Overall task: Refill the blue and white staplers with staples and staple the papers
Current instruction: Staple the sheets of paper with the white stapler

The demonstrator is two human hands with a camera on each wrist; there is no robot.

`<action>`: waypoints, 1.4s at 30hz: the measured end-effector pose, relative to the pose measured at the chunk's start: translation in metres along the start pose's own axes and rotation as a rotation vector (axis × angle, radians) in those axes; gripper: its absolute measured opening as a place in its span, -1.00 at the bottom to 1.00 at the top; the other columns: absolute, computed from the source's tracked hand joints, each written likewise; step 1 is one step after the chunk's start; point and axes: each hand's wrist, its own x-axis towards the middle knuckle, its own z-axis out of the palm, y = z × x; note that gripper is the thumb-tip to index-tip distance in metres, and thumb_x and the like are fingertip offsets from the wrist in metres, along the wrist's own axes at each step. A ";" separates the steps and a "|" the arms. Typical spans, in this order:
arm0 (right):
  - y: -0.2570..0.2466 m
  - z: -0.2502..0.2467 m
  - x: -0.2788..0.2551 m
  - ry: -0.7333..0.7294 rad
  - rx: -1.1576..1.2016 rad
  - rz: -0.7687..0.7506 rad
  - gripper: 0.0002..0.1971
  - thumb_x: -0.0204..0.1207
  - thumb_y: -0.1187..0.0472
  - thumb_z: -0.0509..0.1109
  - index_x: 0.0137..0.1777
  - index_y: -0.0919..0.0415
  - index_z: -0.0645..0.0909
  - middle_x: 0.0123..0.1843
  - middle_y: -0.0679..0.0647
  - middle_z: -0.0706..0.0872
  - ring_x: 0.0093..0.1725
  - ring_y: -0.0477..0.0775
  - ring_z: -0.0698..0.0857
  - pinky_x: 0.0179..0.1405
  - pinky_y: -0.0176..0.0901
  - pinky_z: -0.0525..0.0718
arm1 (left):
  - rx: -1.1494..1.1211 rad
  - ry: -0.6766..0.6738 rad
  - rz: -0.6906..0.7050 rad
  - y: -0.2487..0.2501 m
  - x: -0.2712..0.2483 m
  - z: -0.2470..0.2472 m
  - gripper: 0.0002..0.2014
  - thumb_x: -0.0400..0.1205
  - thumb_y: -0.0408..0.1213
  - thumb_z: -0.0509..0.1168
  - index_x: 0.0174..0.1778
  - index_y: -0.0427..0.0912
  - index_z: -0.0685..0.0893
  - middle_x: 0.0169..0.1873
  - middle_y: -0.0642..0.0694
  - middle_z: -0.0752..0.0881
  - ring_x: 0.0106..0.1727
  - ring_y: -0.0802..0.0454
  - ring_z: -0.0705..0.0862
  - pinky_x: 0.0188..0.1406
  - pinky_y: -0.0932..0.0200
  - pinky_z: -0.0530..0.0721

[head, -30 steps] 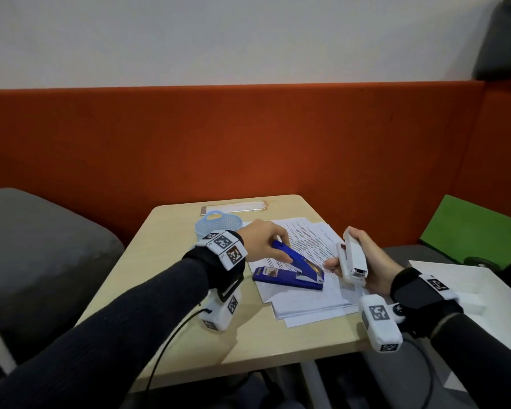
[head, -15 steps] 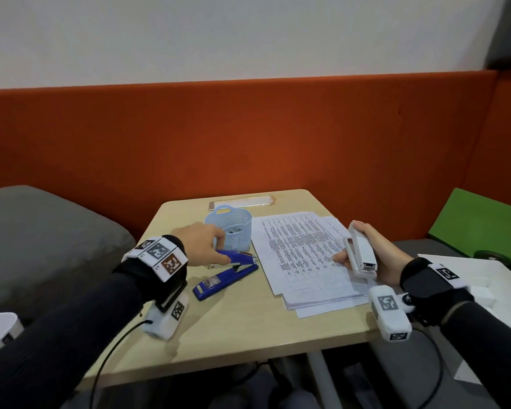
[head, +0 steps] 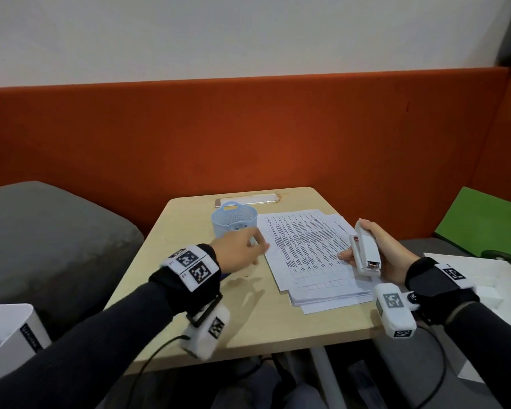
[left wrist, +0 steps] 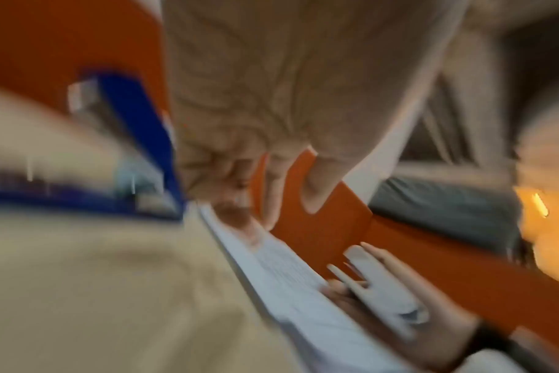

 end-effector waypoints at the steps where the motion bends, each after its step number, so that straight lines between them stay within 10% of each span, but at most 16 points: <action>1: 0.001 -0.001 0.001 0.002 0.000 -0.001 -0.38 0.65 -0.22 0.16 0.54 0.22 0.37 -0.14 0.43 0.80 -0.23 0.26 0.83 -0.22 -0.07 0.77 | -0.171 -0.141 -0.092 0.003 0.003 0.010 -0.80 0.74 -0.07 0.16 0.09 -0.12 0.51 -0.30 0.02 0.63 -0.35 0.11 0.57 -0.32 0.19 0.55; 4: 0.001 -0.001 0.000 0.012 -0.003 0.000 -0.36 0.65 -0.22 0.16 0.53 0.26 0.39 -0.14 0.42 0.80 -0.20 0.25 0.84 -0.10 -0.04 0.74 | -0.526 -0.321 -0.333 0.006 0.015 0.031 -0.94 0.77 -0.23 0.12 -0.01 -0.08 0.43 -0.33 -0.04 0.43 -0.38 0.08 0.43 -0.39 0.24 0.47; 15: 0.000 0.001 -0.001 0.020 -0.009 0.004 -0.38 0.64 -0.23 0.17 0.51 0.23 0.41 -0.13 0.41 0.78 -0.37 0.16 0.81 -0.40 -0.14 0.75 | -0.877 -0.227 -0.515 0.002 0.041 0.031 -0.79 0.65 -0.17 0.34 0.11 -0.14 0.50 -0.23 -0.14 0.63 -0.24 -0.01 0.69 -0.34 0.19 0.63; 21: 0.001 0.002 -0.001 0.053 -0.021 0.012 -0.35 0.61 -0.25 0.19 0.49 0.25 0.43 -0.11 0.40 0.80 -0.16 0.23 0.83 -0.12 -0.05 0.72 | -0.810 -0.082 -0.453 0.005 0.050 0.035 -0.84 0.61 -0.24 0.42 -0.07 -0.21 0.58 -0.31 -0.09 0.57 -0.59 0.11 0.56 -0.55 0.27 0.42; 25: -0.003 0.006 -0.010 0.070 -0.004 0.009 -0.36 0.60 -0.25 0.23 0.49 0.21 0.39 -0.07 0.43 0.77 0.07 0.35 0.75 0.00 0.04 0.71 | -0.933 -0.044 -0.408 0.005 0.055 0.043 -0.80 0.62 -0.44 0.37 0.15 -0.29 0.63 -0.01 -0.25 0.72 -0.14 -0.08 0.71 -0.23 0.13 0.72; 33: -0.006 0.017 -0.065 -0.068 0.131 0.037 -0.36 0.55 -0.27 0.23 0.16 0.39 0.56 -0.29 0.27 0.68 -0.49 0.14 0.64 -0.53 -0.14 0.68 | -0.986 -0.139 -0.254 0.011 0.056 0.052 -0.54 0.65 -0.61 0.22 0.50 -0.34 0.45 0.41 -0.29 0.59 0.42 -0.24 0.58 0.22 0.00 0.60; 38: 0.011 0.032 -0.097 -0.245 0.065 0.219 -0.30 0.46 -0.28 0.30 0.14 0.44 0.63 -0.27 0.34 0.68 -0.45 0.22 0.65 -0.44 -0.08 0.72 | -1.034 -0.094 -0.103 0.025 0.060 0.044 -0.56 0.65 -0.60 0.23 0.47 -0.32 0.46 0.35 -0.20 0.64 0.34 -0.21 0.64 -0.17 0.17 0.79; 42: 0.019 0.048 -0.103 -0.308 0.099 0.230 -0.38 0.55 -0.28 0.21 -0.10 0.32 0.79 -0.25 0.33 0.64 -0.39 0.21 0.62 -0.36 -0.08 0.68 | -1.002 -0.032 0.048 0.036 0.062 0.034 -0.51 0.64 -0.53 0.29 0.51 -0.21 0.45 0.34 -0.18 0.67 0.26 -0.14 0.71 0.03 0.05 0.77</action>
